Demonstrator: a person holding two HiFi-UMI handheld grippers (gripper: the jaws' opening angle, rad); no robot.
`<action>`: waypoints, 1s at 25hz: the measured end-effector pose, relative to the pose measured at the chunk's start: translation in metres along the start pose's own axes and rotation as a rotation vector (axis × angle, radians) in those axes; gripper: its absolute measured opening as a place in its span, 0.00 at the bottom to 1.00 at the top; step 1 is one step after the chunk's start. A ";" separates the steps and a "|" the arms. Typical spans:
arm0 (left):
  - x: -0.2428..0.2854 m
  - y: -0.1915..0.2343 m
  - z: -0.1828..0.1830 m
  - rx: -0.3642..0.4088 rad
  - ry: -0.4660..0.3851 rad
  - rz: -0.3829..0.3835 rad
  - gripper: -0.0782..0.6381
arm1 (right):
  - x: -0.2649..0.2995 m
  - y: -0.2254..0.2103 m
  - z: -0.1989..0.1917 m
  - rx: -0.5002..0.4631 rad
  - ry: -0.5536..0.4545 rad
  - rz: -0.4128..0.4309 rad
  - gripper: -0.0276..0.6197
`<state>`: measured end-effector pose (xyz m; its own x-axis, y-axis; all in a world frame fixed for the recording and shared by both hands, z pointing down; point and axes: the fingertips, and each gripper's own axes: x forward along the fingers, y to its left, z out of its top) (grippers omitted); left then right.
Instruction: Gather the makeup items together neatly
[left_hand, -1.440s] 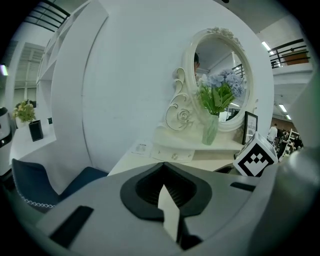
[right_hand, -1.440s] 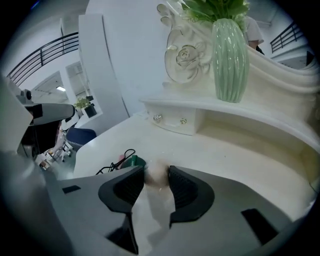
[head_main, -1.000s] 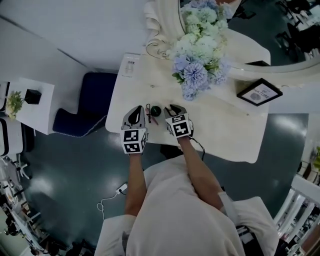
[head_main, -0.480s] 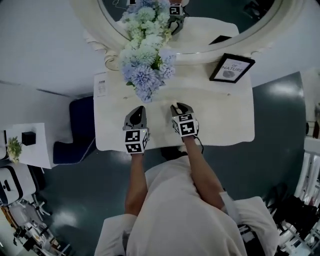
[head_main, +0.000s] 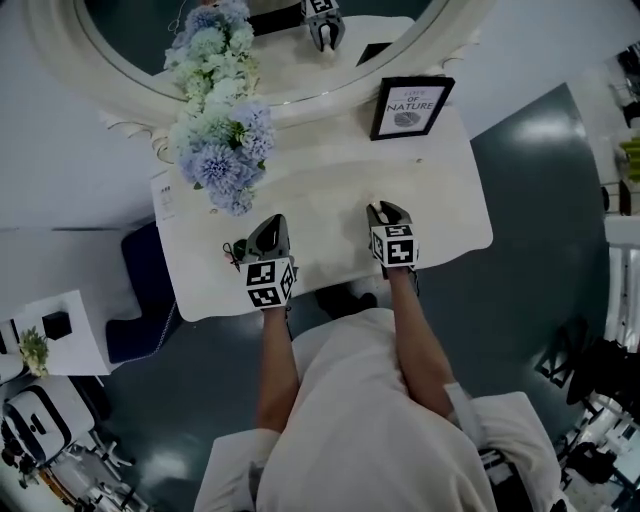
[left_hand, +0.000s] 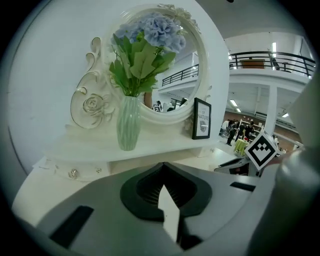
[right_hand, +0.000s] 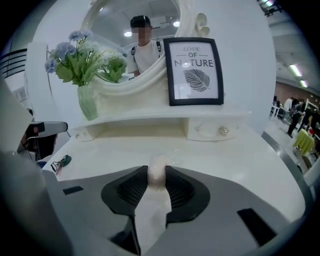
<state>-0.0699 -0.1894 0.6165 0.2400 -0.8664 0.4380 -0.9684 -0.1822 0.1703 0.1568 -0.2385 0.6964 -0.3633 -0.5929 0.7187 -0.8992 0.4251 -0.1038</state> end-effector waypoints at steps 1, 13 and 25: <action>0.000 -0.003 -0.002 0.000 0.004 -0.006 0.13 | -0.001 -0.005 -0.004 -0.006 0.004 -0.003 0.27; -0.014 0.008 -0.001 0.001 -0.005 0.031 0.13 | 0.002 -0.010 -0.010 -0.014 0.019 0.010 0.42; -0.061 0.075 -0.020 -0.072 -0.018 0.210 0.13 | 0.011 0.099 0.080 -0.178 -0.117 0.201 0.43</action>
<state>-0.1554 -0.1410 0.6202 0.0322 -0.8900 0.4549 -0.9894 0.0359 0.1404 0.0439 -0.2575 0.6387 -0.5647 -0.5552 0.6106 -0.7531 0.6492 -0.1062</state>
